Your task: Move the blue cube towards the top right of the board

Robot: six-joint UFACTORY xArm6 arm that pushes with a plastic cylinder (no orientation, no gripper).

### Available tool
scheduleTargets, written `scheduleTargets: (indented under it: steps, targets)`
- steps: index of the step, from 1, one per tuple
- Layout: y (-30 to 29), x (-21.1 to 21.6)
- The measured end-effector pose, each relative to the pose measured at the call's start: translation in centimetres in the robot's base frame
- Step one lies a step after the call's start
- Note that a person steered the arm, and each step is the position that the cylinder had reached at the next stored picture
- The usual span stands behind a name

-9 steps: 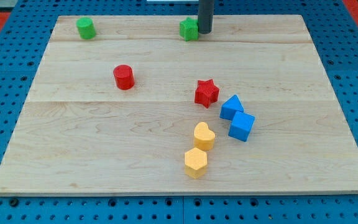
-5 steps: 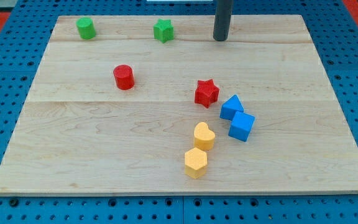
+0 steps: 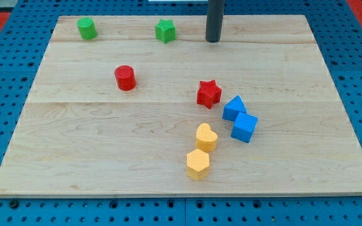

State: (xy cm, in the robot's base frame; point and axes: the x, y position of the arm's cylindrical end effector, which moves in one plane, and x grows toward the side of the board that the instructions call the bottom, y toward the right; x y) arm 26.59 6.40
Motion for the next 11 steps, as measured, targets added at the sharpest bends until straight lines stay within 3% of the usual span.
scheduleTargets:
  steps: [1, 2, 4, 6, 7, 8, 9, 11]
  targets:
    - [-0.1, 0.1]
    - [0.3, 2.8]
    - [-3.1, 9.6]
    - [-7.1, 19.2]
    - [-3.8, 24.4]
    - [-1.1, 26.4]
    - [2.3, 26.6]
    - [4.8, 20.7]
